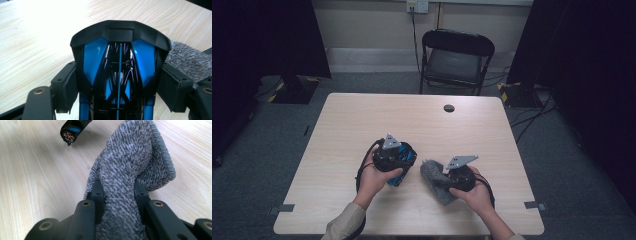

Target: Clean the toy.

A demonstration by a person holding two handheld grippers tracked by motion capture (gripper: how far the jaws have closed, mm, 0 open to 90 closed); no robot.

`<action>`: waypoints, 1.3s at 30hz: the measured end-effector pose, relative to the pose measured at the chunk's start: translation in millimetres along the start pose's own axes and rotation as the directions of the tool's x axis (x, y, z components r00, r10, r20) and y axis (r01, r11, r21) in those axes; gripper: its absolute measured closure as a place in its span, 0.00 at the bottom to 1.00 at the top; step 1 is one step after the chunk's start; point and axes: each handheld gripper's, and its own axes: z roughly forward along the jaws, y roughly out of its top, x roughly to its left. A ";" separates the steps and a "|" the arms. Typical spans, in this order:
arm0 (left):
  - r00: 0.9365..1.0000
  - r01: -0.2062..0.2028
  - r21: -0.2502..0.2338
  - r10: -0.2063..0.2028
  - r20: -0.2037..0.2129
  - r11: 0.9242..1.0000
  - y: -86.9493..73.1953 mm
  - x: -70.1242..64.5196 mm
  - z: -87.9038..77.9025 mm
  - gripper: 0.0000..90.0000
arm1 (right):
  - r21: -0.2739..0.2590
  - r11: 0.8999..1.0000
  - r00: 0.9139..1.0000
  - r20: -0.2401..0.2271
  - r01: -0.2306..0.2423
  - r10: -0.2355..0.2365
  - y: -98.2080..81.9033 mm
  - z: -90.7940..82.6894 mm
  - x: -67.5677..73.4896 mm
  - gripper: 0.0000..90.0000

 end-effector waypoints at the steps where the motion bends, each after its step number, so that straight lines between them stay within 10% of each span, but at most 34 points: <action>1: 1.000 0.001 0.001 -0.001 0.003 1.000 -0.6 -0.5 2.6 0.28 | -0.002 1.000 1.000 0.000 -0.002 0.002 -0.9 -0.4 -0.3 0.78; 39: 1.000 0.003 0.103 -0.001 -0.012 0.995 -21.2 2.6 31.8 0.28 | -0.005 0.999 0.999 0.035 -0.039 0.039 -14.7 1.7 -6.8 0.74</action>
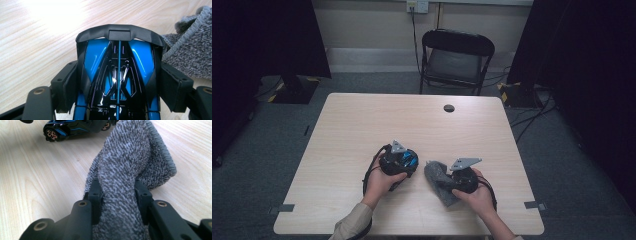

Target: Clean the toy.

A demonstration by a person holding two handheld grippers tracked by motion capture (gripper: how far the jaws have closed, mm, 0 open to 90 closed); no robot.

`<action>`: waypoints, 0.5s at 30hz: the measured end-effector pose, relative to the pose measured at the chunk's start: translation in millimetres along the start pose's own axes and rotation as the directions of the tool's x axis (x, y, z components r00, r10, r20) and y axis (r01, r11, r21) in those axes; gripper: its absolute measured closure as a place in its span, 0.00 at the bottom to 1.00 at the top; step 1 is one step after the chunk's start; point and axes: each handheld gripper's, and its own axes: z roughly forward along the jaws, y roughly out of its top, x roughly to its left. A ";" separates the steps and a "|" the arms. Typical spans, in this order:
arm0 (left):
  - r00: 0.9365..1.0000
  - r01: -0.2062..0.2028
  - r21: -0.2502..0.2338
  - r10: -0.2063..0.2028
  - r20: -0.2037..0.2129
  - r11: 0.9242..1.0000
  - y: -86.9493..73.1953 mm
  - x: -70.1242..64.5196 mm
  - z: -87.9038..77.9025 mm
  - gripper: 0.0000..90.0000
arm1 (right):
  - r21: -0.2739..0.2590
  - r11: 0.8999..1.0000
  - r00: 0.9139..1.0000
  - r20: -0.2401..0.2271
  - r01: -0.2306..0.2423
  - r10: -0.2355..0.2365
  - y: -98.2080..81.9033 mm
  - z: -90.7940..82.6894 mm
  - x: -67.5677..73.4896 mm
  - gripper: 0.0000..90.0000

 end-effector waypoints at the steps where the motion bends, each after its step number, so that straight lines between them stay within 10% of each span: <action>1: 1.000 0.005 0.001 -0.005 0.002 1.000 -0.5 0.2 0.3 0.28 | -0.001 1.000 1.000 -0.001 0.000 0.000 -0.1 0.2 0.3 0.74; 15: 0.999 -0.015 0.021 0.016 -0.030 1.000 -4.7 -0.4 4.2 0.28 | -0.002 1.000 1.000 -0.006 0.000 0.000 -0.1 2.7 1.8 0.73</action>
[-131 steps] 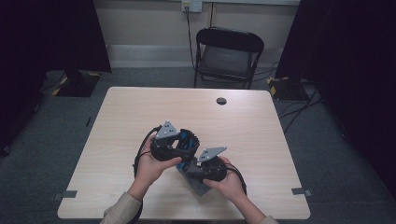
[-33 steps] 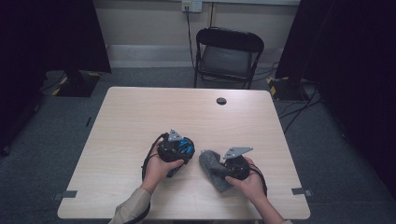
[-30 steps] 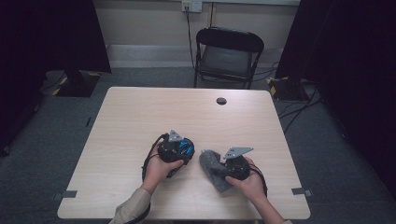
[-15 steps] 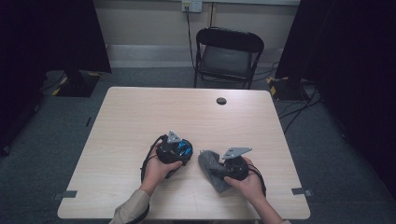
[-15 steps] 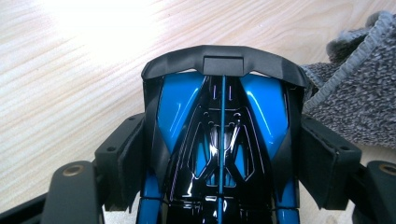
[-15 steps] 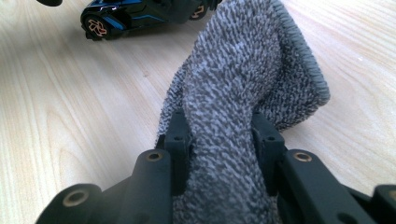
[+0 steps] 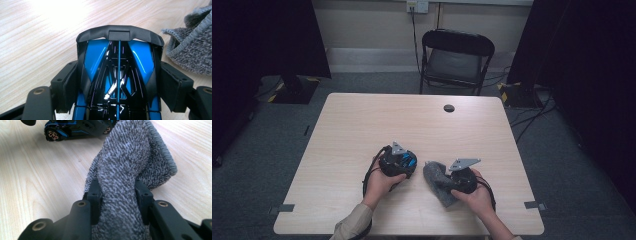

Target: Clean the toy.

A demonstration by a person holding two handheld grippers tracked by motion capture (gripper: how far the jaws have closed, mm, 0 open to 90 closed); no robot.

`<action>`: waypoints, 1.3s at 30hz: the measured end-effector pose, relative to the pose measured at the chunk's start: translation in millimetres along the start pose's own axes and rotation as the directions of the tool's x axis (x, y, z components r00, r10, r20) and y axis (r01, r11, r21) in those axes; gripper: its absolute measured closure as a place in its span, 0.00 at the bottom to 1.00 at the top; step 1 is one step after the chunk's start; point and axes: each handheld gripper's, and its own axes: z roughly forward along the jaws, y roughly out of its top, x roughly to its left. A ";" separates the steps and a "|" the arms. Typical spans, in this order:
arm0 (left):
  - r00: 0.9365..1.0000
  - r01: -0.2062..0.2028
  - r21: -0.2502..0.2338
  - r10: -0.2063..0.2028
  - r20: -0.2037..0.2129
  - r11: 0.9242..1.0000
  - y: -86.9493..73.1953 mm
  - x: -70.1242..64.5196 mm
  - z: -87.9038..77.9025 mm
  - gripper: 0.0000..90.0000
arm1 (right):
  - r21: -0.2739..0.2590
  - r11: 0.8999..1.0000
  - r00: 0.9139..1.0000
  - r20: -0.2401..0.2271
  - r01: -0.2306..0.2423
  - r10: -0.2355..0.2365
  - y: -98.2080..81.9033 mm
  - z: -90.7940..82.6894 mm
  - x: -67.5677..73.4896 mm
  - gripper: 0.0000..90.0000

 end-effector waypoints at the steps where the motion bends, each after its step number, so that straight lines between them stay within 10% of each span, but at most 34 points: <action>1: 1.000 0.001 0.001 -0.001 -0.003 1.000 -0.4 0.1 0.4 0.28 | 0.000 1.000 1.000 0.001 -0.001 0.001 -0.2 0.1 0.2 0.72; 28: 1.000 -0.025 0.014 0.025 -0.018 1.000 -6.8 -2.9 4.9 0.27 | 0.010 1.000 1.000 -0.003 -0.005 0.005 -0.3 1.1 0.8 0.70; 39: 0.999 0.040 -0.025 -0.039 0.036 0.999 -4.9 3.2 -7.4 0.23 | 0.010 1.000 1.000 0.005 -0.004 0.004 -0.1 2.1 1.3 0.66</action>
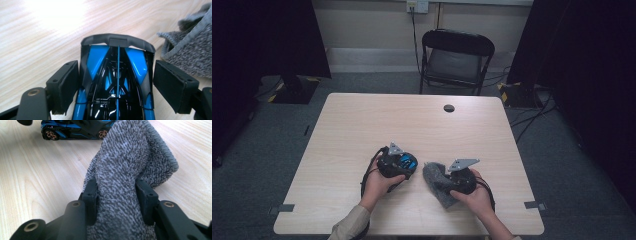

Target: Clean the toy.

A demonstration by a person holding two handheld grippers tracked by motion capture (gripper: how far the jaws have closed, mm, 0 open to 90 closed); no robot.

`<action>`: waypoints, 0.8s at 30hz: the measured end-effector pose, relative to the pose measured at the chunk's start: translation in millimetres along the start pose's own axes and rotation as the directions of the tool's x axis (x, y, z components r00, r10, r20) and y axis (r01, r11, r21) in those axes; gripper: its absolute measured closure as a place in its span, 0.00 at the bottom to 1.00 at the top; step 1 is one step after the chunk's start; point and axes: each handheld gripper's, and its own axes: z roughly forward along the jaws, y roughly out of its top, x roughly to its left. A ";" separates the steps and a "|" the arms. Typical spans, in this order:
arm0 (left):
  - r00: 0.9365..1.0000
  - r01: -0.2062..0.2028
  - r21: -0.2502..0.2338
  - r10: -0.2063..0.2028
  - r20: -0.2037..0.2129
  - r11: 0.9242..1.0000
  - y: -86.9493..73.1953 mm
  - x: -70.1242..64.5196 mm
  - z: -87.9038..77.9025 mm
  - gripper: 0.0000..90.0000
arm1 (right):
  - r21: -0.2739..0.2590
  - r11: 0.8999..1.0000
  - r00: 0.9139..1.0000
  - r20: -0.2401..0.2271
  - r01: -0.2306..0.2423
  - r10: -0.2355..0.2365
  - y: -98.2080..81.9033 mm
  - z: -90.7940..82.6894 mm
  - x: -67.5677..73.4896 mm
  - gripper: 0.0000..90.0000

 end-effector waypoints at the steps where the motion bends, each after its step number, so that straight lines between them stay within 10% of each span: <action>1: 1.000 -0.005 0.004 0.005 0.004 1.000 -0.1 0.4 -2.3 0.23 | -0.001 1.000 1.000 -0.001 0.000 0.000 -0.4 0.0 0.2 0.66; 24: 0.999 -0.008 0.043 0.007 0.033 0.999 -41.7 7.1 -45.6 0.19 | 0.003 1.000 1.000 0.009 -0.007 0.007 -2.1 -0.6 5.2 0.66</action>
